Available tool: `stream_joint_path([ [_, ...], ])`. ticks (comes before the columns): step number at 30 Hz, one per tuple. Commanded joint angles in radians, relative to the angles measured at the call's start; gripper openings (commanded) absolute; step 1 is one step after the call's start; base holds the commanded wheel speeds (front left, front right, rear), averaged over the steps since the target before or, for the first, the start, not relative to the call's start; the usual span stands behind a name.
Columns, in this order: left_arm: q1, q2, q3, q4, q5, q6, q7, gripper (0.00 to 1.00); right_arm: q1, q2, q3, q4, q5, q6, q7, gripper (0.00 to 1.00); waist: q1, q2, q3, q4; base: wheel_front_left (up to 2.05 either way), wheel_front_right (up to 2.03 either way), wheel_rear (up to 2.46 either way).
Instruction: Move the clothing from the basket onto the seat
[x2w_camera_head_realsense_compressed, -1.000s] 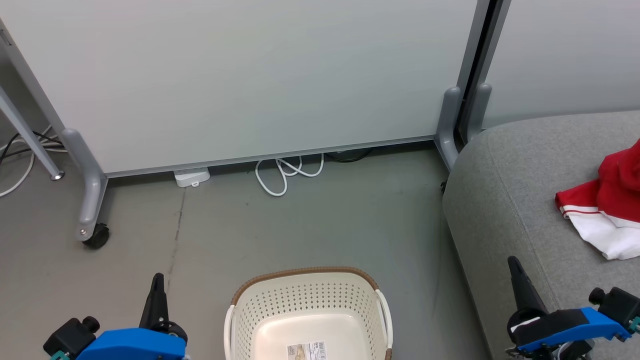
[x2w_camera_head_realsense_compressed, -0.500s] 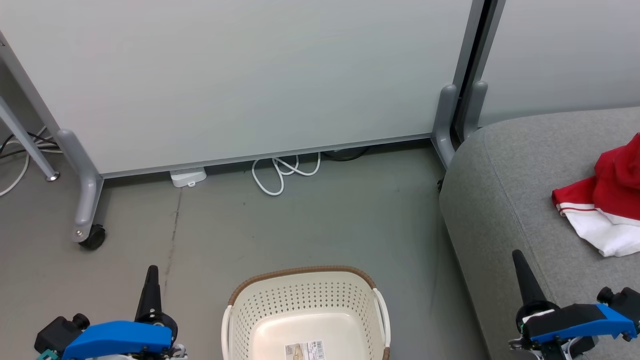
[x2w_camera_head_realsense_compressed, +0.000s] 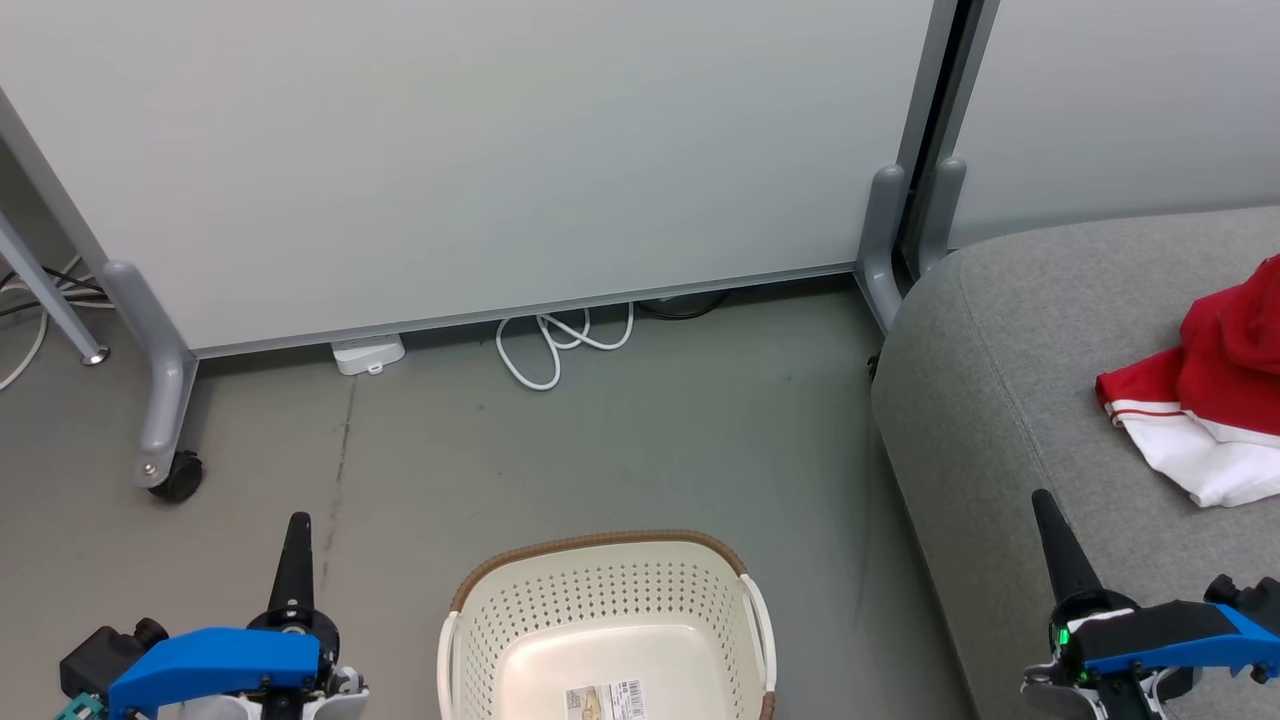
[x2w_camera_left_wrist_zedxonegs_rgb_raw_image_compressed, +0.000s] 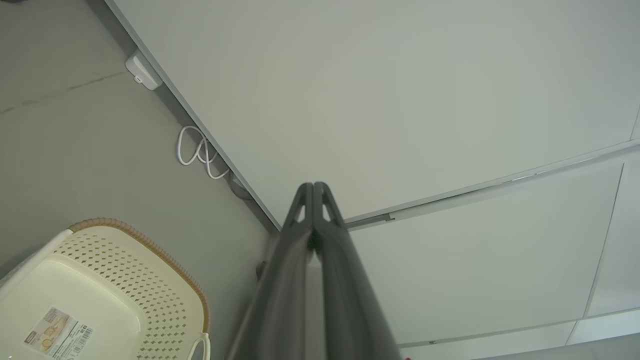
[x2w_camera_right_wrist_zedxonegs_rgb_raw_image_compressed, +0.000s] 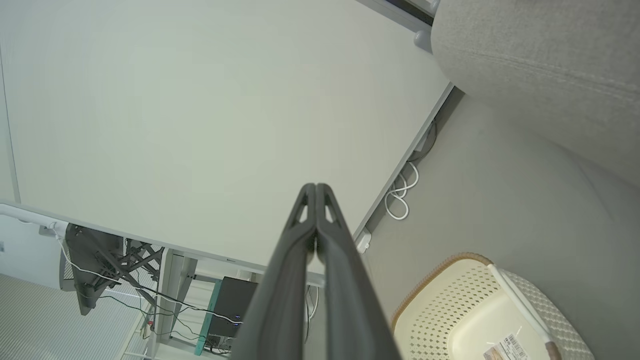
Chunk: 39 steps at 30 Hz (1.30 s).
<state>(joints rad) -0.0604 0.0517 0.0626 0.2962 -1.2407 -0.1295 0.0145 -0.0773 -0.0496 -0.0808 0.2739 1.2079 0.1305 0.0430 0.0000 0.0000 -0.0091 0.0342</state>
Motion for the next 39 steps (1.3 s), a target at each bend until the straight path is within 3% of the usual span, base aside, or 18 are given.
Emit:
stream_joint_path([
  [1, -0.021, 0.001, 0.009, -0.011, -0.022, -0.001, 0.006, 0.0, -0.023, -0.001, -0.005, -0.012, 0.025, 0.0, 0.004, 0.0, 0.0, 0.0, 0.0, -0.001, 0.0, 0.0, 0.0],
  [39, -0.049, -0.001, 0.045, -0.046, -0.304, -0.002, 0.084, 0.0, -0.033, -0.001, -0.029, -0.028, 0.331, 0.0, 0.06, 0.0, 0.0, 0.0, 0.009, -0.026, 0.0, 0.0, 0.0],
])
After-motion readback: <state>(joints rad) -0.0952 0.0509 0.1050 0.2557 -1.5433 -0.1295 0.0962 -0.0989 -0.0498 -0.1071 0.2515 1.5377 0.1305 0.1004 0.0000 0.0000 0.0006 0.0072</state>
